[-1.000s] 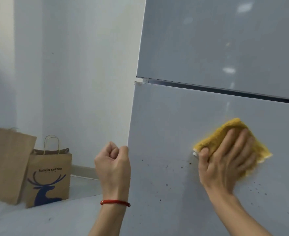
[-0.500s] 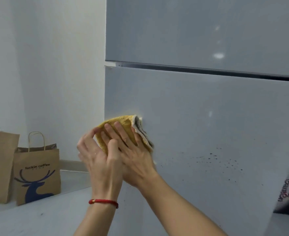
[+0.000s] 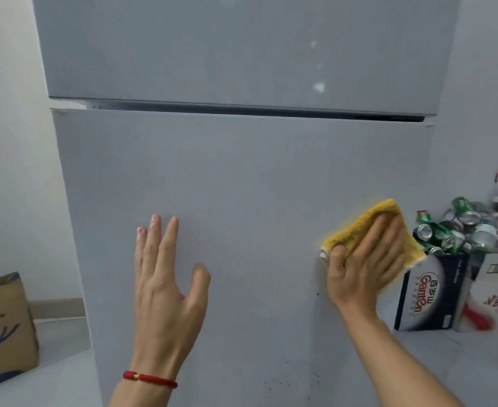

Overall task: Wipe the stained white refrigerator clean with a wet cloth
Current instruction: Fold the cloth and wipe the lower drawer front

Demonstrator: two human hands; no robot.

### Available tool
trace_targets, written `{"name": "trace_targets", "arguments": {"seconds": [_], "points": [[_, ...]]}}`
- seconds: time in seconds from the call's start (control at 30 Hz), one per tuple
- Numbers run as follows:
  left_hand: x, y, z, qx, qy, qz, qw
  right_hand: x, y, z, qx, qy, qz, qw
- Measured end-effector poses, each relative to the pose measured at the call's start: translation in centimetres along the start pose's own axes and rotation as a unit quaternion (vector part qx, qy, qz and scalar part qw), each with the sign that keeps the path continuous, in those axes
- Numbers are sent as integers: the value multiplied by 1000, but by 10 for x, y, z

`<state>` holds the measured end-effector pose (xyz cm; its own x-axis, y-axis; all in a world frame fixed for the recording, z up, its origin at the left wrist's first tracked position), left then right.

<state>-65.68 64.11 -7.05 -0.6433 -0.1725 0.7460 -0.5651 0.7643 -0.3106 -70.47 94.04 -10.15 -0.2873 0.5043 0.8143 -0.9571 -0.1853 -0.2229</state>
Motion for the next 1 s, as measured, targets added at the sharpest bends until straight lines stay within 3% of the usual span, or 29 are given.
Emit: {"name": "trace_targets", "arguments": {"seconds": [0.1,0.2,0.23,0.27,0.33,0.4,0.47,0.53,0.63,0.7,0.77,0.83,1.0], "points": [[-1,-1,-10,-8,20,20,1000,4,-4,-4,51,150,-15,987],[1,-3,-21,-32,31,38,998,30,-12,20,167,318,-14,933],[2,-2,-26,-43,31,42,998,36,-13,36,178,308,-1,935],[3,0,-32,-53,36,41,997,39,-15,56,165,244,17,955],[5,7,-48,-56,51,45,996,28,-10,94,99,17,81,992],[5,14,-66,-65,67,53,994,16,-6,104,41,-152,134,979],[4,19,-79,-78,80,53,992,31,-10,79,1,-224,128,966],[2,17,-81,-82,79,50,992,51,-19,37,-12,-206,104,973],[-3,9,-72,-79,56,51,994,59,-28,-15,19,-13,70,997],[-1,2,-63,-70,47,51,995,50,-26,-26,69,119,58,989],[4,-4,-54,-67,33,41,996,36,-25,-23,95,193,66,974],[12,-13,-47,-67,17,25,997,31,-24,-12,70,179,82,978],[26,-35,-42,-65,28,-16,997,70,-19,74,4,-19,117,993]]}}
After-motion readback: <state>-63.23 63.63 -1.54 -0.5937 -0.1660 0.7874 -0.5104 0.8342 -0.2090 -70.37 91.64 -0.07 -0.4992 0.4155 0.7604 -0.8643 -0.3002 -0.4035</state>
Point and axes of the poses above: each hand's wrist, its own x-axis towards the middle knuckle, its own y-axis out of the palm, z = x × y, the point moved 2 cm from there along x, towards the middle knuckle, and after that the axes turned 5 degrees about x, right-handed, at the moved point
